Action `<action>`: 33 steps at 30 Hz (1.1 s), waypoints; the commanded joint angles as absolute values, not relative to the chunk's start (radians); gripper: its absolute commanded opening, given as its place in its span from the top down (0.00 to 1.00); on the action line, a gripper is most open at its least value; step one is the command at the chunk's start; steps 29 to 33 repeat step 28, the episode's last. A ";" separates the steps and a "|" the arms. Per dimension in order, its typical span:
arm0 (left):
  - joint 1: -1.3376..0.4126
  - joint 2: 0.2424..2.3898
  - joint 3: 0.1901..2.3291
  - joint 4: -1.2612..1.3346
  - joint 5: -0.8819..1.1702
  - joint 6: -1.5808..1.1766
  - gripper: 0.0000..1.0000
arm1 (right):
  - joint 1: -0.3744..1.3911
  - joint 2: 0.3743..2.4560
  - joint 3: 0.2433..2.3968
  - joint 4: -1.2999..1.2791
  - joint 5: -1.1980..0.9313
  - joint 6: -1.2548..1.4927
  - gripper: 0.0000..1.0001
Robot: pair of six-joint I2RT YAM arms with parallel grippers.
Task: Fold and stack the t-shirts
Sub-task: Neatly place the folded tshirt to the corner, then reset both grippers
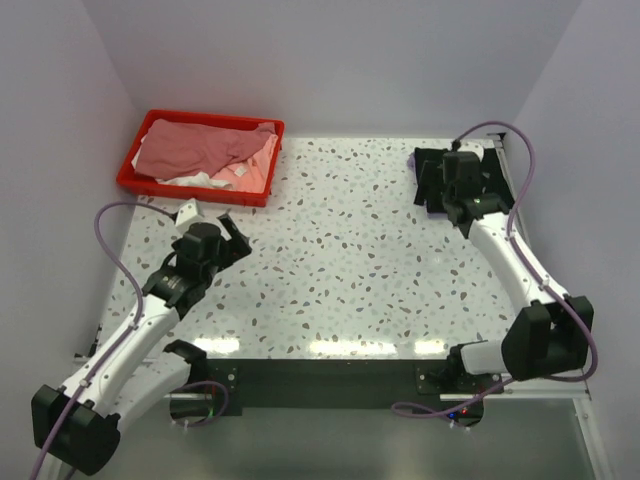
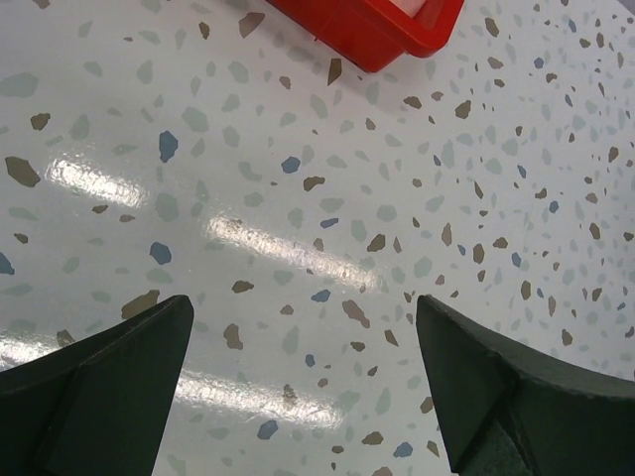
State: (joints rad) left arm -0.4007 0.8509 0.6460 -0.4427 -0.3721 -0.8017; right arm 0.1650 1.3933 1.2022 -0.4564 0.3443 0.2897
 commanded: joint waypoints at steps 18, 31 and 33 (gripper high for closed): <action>-0.403 0.746 0.686 -0.518 -0.422 -0.838 0.00 | 0.169 0.905 0.787 -0.450 0.219 0.390 0.01; -0.403 0.706 0.684 -0.560 -0.449 -0.862 0.00 | 0.167 0.818 0.713 -0.402 0.213 0.368 0.01; -0.403 0.706 0.684 -0.560 -0.449 -0.862 0.00 | 0.167 0.818 0.713 -0.402 0.213 0.368 0.01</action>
